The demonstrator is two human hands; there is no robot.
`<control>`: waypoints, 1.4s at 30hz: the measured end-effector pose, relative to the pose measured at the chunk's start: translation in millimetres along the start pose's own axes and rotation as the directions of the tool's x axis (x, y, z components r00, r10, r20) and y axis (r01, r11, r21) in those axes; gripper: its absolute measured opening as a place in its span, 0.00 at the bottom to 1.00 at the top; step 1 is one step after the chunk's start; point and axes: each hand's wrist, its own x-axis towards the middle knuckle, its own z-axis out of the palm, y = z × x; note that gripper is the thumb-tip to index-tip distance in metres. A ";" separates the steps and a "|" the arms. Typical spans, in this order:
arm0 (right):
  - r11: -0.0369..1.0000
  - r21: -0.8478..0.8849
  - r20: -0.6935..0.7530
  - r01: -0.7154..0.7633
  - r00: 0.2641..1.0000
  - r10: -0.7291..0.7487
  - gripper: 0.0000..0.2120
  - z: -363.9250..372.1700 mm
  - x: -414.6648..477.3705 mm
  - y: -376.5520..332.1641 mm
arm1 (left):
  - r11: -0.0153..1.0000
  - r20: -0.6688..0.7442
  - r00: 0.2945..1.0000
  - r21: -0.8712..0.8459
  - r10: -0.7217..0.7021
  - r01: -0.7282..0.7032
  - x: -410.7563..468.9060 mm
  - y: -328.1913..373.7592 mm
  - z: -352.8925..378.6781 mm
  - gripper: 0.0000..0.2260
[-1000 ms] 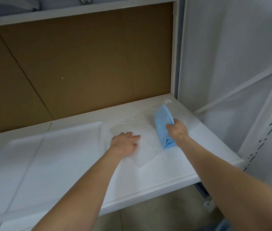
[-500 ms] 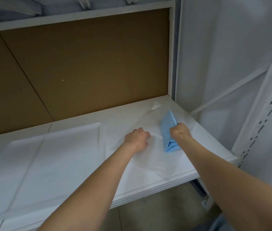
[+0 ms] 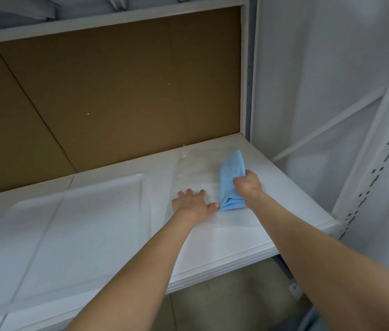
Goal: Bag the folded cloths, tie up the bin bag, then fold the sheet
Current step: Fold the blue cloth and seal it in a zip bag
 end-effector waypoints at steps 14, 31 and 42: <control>0.967 0.239 -0.023 -0.087 0.995 0.096 0.18 -7.5 4.3 12.4 | 0.907 0.128 0.945 -0.343 0.302 -0.243 3.2 -51.9 0.6 0.31; 0.791 0.530 0.451 -0.305 0.891 0.042 0.05 -72.2 -47.1 17.2 | 0.882 -0.255 0.967 -0.449 0.029 -0.145 -10.0 25.8 -19.2 0.10; 0.967 -0.216 0.491 -0.136 0.841 0.228 0.17 -74.7 -58.0 21.6 | 0.802 -0.484 0.870 -0.556 -0.097 -0.220 -31.3 24.3 -36.0 0.11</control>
